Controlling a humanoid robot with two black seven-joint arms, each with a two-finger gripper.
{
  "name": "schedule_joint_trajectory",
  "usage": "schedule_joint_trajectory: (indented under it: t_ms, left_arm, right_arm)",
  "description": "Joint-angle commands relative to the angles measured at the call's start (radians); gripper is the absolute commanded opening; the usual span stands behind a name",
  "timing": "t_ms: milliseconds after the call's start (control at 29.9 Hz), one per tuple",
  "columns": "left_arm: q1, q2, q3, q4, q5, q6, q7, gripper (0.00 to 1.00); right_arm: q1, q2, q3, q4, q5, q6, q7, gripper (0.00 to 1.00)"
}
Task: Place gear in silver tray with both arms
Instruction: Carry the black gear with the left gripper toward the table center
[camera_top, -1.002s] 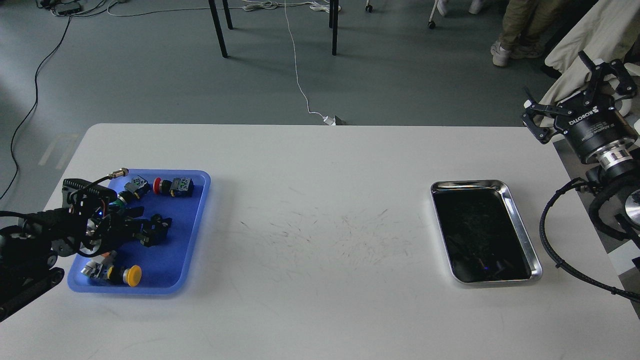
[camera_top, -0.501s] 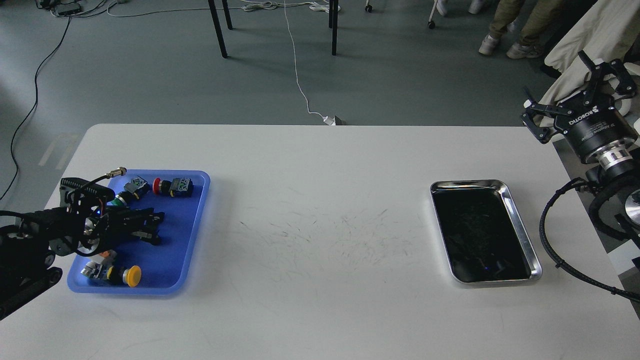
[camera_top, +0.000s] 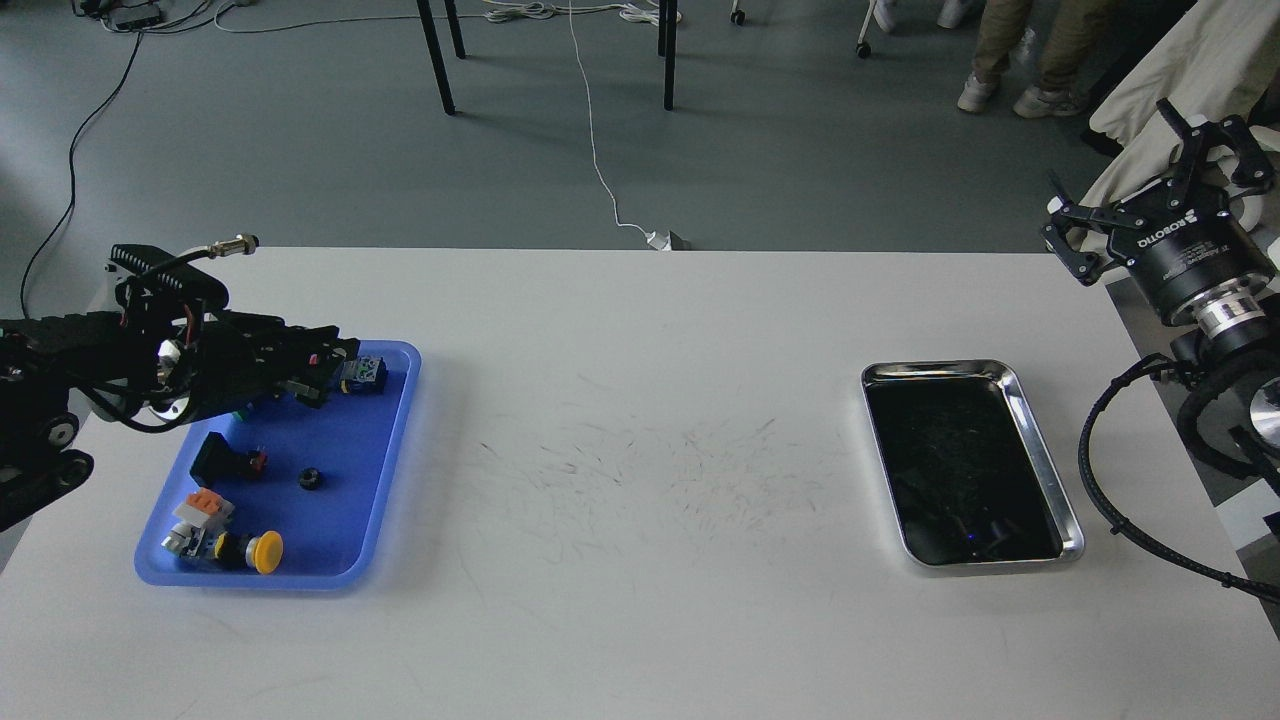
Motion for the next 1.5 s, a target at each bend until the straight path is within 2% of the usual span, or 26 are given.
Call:
schedule_joint_trajectory:
  t_ms: [0,67,167,334,434,668,902,1170,1470]
  left_arm:
    - [-0.046,-0.024,-0.003,-0.130,-0.015,-0.040,0.068,0.14]
    - [-0.049,-0.111,0.002,-0.157,-0.038,-0.048,0.127,0.14]
    - [-0.051,-0.241,0.006,-0.151,-0.040,-0.068,0.185,0.14]
    - [-0.065,-0.464,0.016,-0.073,-0.014,-0.092,0.231,0.14]
    - [-0.065,-0.579,0.020,-0.006,0.032,-0.101,0.231,0.14]
    - [-0.102,-0.755,0.092,0.126,0.050,-0.120,0.230,0.14]
    - [-0.099,-0.883,0.098,0.224,0.055,-0.118,0.231,0.14]
    - [-0.089,-0.960,0.128,0.304,0.074,-0.091,0.225,0.14]
    - [-0.088,-0.960,0.131,0.412,0.070,-0.049,0.216,0.14]
  right_arm:
    - [0.002,0.000,0.000,-0.002,0.000,0.000,0.000,0.99]
    - [0.002,-0.002,0.000,-0.003,-0.001,0.000,-0.002,0.99]
    - [0.008,-0.003,-0.008,-0.014,-0.005,0.000,-0.002,0.99]
    - [0.011,-0.034,-0.045,-0.017,-0.017,0.001,0.000,0.99]
    - [0.014,-0.048,-0.063,-0.025,-0.018,0.000,0.000,0.99]
    - [0.014,-0.069,-0.071,-0.062,-0.040,0.003,0.000,0.99]
    - [0.013,-0.068,-0.071,-0.063,-0.048,0.001,0.003,0.99]
    - [0.016,-0.066,-0.069,-0.062,-0.048,0.000,0.003,0.99]
    - [0.020,-0.066,-0.069,-0.060,-0.048,0.000,0.003,0.99]
